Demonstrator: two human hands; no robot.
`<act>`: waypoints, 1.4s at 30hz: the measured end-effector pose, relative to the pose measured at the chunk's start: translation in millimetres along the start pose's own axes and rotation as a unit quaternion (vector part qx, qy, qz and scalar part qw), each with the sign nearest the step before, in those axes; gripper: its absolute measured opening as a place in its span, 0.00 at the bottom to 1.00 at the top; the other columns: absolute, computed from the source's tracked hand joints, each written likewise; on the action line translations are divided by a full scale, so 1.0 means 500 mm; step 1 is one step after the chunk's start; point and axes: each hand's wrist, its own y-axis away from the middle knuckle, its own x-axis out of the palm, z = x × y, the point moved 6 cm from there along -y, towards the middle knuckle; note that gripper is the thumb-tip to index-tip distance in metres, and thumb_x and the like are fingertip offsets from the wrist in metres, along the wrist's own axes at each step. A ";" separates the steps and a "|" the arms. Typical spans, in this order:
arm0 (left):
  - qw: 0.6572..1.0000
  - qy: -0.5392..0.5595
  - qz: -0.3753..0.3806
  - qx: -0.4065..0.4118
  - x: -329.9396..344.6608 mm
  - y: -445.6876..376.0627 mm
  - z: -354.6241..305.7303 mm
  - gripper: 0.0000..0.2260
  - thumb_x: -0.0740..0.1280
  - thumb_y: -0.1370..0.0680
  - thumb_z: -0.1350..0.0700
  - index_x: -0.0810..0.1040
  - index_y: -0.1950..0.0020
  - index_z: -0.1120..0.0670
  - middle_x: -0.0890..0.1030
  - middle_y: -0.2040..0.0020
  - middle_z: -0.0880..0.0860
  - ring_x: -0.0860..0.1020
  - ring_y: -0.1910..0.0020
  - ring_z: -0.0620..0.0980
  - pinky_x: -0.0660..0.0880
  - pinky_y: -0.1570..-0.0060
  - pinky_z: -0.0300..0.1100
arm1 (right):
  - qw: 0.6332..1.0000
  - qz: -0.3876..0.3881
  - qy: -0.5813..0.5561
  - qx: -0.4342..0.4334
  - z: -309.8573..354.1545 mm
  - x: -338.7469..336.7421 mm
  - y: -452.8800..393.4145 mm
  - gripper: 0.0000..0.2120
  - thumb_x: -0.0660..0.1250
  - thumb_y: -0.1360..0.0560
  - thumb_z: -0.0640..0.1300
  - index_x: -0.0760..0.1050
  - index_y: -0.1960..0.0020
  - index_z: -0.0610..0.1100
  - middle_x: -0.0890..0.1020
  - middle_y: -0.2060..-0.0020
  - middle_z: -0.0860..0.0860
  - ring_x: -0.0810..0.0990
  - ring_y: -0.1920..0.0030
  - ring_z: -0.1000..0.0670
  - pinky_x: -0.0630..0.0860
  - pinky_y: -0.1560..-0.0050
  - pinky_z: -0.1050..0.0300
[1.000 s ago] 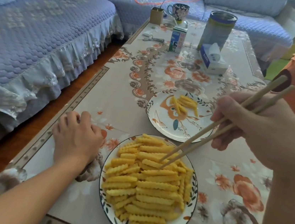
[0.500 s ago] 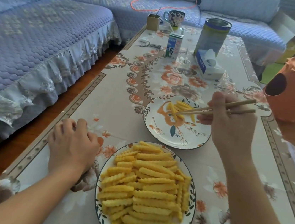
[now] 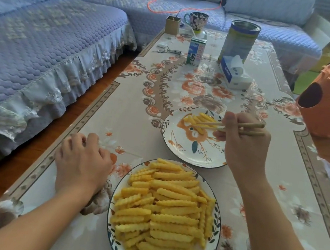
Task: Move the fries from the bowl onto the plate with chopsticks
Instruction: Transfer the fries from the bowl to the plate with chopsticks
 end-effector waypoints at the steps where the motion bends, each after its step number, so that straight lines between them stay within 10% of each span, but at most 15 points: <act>1: 1.000 0.001 0.000 0.000 0.000 0.000 0.000 0.13 0.60 0.21 0.52 0.74 0.40 0.54 0.73 0.41 0.60 0.69 0.42 0.61 0.68 0.41 0.61 | 1.000 -0.001 -0.002 0.001 -0.001 -0.001 0.000 0.18 0.64 0.16 0.52 0.80 0.57 0.41 0.83 0.68 0.47 0.85 0.70 0.52 0.82 0.66 0.40; 6: 1.000 0.000 0.003 0.001 0.000 -0.001 -0.001 0.13 0.60 0.21 0.52 0.74 0.39 0.54 0.73 0.41 0.60 0.69 0.42 0.61 0.68 0.40 0.61 | 0.990 0.000 -0.127 0.055 0.047 -0.038 -0.012 0.17 0.62 0.16 0.50 0.79 0.59 0.44 0.82 0.73 0.47 0.85 0.72 0.46 0.83 0.70 0.45; 10: 1.000 -0.003 0.004 0.002 0.001 0.000 -0.001 0.13 0.60 0.21 0.52 0.74 0.39 0.55 0.73 0.41 0.60 0.70 0.42 0.62 0.69 0.40 0.61 | 0.948 0.147 -0.244 0.141 0.113 -0.062 -0.020 0.22 0.62 0.19 0.53 0.79 0.66 0.42 0.79 0.77 0.43 0.81 0.77 0.42 0.79 0.76 0.55; 18: 1.000 -0.001 0.002 -0.004 0.002 0.000 0.000 0.13 0.60 0.21 0.53 0.74 0.39 0.54 0.73 0.40 0.60 0.69 0.41 0.62 0.68 0.40 0.60 | 0.935 0.304 -0.151 0.103 0.173 -0.057 0.013 0.21 0.67 0.27 0.54 0.79 0.64 0.35 0.78 0.76 0.39 0.80 0.77 0.37 0.79 0.76 0.51; 29: 1.000 -0.006 0.002 -0.001 0.000 0.000 0.001 0.12 0.60 0.21 0.52 0.74 0.40 0.54 0.73 0.42 0.60 0.69 0.43 0.61 0.69 0.42 0.60 | 0.987 -0.002 -0.105 0.120 0.061 -0.107 -0.042 0.17 0.63 0.16 0.50 0.80 0.58 0.43 0.83 0.72 0.47 0.85 0.72 0.45 0.84 0.68 0.51; 42: 1.000 -0.006 -0.001 0.002 0.001 -0.001 0.000 0.11 0.60 0.21 0.52 0.74 0.41 0.54 0.73 0.43 0.60 0.69 0.44 0.61 0.70 0.42 0.60 | 0.997 0.008 0.013 0.078 0.016 -0.051 -0.021 0.17 0.63 0.16 0.50 0.80 0.55 0.39 0.84 0.68 0.44 0.86 0.70 0.50 0.85 0.65 0.48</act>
